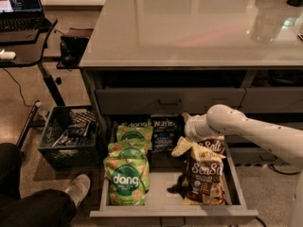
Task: Pick blue chip bag from middle drawer and place on counter
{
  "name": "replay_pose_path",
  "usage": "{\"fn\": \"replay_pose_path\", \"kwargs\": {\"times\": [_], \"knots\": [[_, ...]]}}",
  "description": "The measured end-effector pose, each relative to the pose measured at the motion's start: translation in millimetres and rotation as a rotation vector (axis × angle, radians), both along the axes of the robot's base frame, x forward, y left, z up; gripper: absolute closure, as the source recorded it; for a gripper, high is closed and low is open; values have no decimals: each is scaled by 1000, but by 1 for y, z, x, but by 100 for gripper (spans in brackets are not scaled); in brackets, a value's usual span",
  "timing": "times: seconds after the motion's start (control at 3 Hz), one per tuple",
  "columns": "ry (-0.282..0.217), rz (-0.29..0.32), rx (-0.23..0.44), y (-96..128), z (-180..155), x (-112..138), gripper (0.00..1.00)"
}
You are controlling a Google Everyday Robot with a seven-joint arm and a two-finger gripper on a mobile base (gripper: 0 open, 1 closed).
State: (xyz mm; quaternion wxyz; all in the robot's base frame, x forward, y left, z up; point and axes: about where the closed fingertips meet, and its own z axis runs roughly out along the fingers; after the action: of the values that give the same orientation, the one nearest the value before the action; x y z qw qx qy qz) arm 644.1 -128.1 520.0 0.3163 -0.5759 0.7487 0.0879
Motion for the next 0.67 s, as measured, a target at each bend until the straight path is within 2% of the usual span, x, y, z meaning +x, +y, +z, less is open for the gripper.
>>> {"fn": "replay_pose_path", "kwargs": {"times": [0.33, 0.67], "knots": [[0, 0, 0, 0, 0, 0, 0], [12, -22, -10, 4, -20, 5, 0]]}}
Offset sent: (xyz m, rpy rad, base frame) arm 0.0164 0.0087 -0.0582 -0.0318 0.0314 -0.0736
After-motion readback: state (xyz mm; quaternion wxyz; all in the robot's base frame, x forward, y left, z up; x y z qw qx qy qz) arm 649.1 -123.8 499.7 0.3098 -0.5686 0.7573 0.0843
